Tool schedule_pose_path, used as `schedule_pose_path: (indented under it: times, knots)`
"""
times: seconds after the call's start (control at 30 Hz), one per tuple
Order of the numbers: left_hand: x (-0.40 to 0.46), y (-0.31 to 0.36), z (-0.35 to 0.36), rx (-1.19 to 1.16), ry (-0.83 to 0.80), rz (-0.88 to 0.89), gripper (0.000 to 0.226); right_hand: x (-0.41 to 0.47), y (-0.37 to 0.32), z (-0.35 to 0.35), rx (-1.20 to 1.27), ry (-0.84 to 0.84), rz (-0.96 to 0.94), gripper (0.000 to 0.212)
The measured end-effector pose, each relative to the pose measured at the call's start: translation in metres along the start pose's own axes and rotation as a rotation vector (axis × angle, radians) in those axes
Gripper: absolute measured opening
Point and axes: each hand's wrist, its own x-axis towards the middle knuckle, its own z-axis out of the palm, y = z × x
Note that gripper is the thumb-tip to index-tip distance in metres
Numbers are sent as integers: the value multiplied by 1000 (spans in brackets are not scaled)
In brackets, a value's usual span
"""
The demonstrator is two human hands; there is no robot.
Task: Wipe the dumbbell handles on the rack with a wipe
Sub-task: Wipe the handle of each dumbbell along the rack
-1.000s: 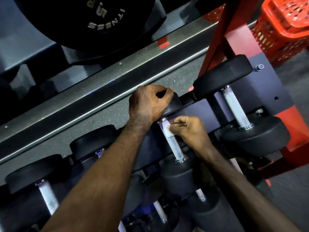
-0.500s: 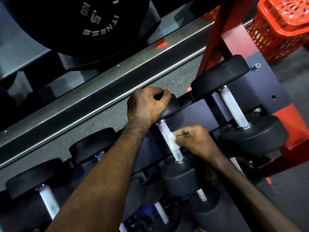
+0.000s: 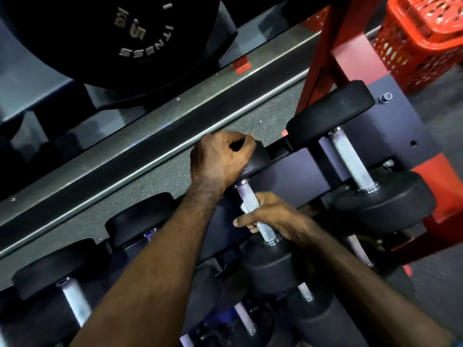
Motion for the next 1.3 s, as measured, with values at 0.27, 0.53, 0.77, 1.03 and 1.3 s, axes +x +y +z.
schedule_pose_path:
  times: [0.27, 0.53, 0.77, 1.03, 1.3]
  knots:
    - [0, 0, 0, 1, 8, 25, 35, 2, 2, 2, 35, 102, -56, 9]
    - [0, 0, 1, -18, 9, 29, 39, 17, -20, 1, 36, 143, -58, 14]
    - [0, -1, 2, -20, 9, 28, 39, 8, -4, -9, -3, 35, -23, 8]
    - [-1, -1, 1, -19, 30, 18, 33, -3, 13, -15, -136, -69, 48, 15]
    - [-1, 0, -1, 10, 28, 31, 33, 16, -9, -13, -82, 61, -43, 22]
